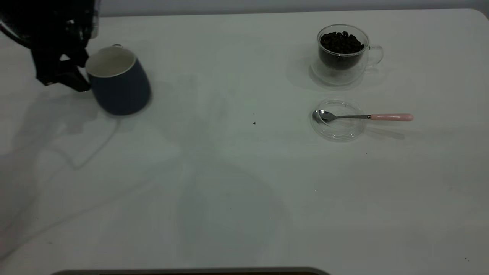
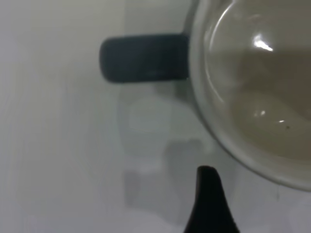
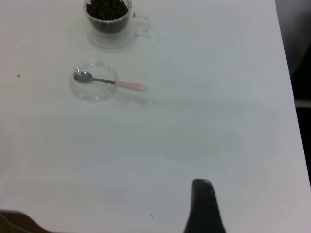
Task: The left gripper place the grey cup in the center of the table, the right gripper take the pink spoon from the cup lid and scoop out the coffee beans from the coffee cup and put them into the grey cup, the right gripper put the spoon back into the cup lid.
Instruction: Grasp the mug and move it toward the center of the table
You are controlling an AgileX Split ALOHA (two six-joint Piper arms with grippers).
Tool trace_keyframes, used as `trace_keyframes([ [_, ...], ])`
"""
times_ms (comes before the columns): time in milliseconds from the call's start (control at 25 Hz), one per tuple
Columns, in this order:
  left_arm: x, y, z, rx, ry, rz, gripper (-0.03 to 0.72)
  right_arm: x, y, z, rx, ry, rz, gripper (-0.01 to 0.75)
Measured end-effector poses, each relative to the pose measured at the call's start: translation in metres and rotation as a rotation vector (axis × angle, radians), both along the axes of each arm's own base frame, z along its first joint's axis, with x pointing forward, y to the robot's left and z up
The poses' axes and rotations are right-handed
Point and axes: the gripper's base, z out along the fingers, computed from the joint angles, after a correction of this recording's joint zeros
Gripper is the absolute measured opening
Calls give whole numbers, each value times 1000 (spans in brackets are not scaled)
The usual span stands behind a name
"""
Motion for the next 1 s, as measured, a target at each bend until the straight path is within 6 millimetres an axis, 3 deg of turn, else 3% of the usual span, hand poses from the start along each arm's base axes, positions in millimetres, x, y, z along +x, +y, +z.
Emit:
trace_keyframes([
  [360,1,-52,0,3,-56,-99,586,0,0,0,0,0,0,579],
  [560,-2,-77,-11,5,-63,-147,586,0,0,0,0,0,0,579],
  [680,-6,-90,-19,-2,-49,-164,586,0,0,0,0,0,0,579],
  [1000,-11,-112,-20,-53,-41,-149,586,0,0,0,0,0,0,579],
])
